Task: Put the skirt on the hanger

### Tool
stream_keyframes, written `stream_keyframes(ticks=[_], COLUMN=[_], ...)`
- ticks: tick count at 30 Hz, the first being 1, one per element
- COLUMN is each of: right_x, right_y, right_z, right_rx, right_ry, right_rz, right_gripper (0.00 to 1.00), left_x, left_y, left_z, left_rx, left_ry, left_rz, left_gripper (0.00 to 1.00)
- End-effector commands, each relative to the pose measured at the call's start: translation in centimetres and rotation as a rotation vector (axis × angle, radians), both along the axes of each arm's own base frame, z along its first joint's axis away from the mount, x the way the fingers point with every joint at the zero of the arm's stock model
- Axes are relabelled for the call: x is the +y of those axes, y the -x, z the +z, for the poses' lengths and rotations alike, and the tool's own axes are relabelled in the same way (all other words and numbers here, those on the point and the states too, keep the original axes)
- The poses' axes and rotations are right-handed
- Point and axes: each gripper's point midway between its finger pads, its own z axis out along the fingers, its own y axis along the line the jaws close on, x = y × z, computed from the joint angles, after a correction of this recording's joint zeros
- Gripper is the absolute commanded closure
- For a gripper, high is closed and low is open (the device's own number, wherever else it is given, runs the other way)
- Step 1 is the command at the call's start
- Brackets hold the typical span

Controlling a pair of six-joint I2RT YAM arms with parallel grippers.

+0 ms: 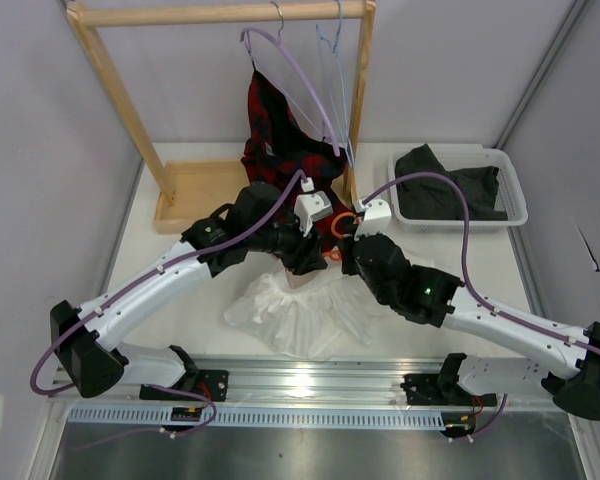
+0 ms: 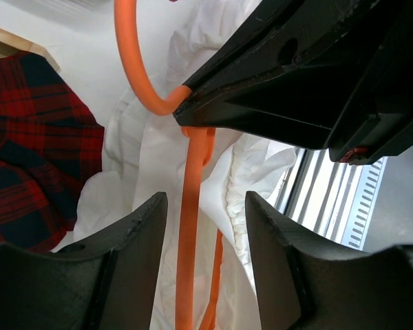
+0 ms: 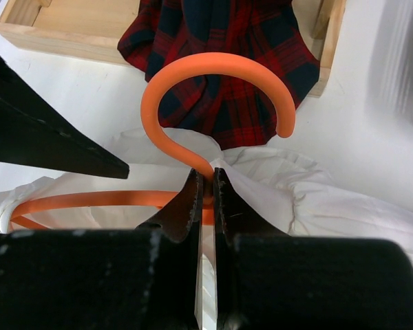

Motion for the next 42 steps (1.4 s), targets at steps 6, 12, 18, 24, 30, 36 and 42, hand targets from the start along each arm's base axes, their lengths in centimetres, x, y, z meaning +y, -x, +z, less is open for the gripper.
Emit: stream_keyframes(ticks=[6, 12, 18, 24, 30, 36, 42], right_x=[-0.1, -0.4, -0.4, -0.4, -1.0, -2.5, -2.6], right_y=[-0.1, 0.0, 0.2, 0.3, 0.2, 0.5, 1.1], right_z=[4.7, 5.4, 6.1, 5.6, 5.5, 6.7, 5.6], right_rx=[-0.042, -0.035, -0.029, -0.018, -0.014, -0.033, 0.018], right_ry=[-0.146, -0.18, -0.207, -0.199, -0.165, -0.16, -0.115], right_rz=[0.013, 0.019, 0.036, 0.037, 0.024, -0.004, -0.001], right_gripper=[1.0, 1.0, 1.0, 1.0, 0.49, 0.4, 0.54], left_x=[-1.9, -2.1, -2.3, -2.2, -1.4, -1.0, -0.9], left_y=[-0.2, -0.5, -0.6, 0.2, -0.1, -1.0, -1.6], left_z=[0.3, -0.8, -0.7, 0.7, 1.1, 1.0, 0.8], left_rx=[-0.036, -0.025, -0.036, -0.049, -0.071, -0.083, -0.082], left_ry=[0.056, 0.056, 0.09, 0.139, 0.126, 0.099, 0.081], left_rz=[-0.075, -0.065, -0.055, -0.07, -0.029, 0.023, 0.052], left_gripper=[0.45, 0.47, 0.68, 1.0, 1.0, 1.0, 1.0])
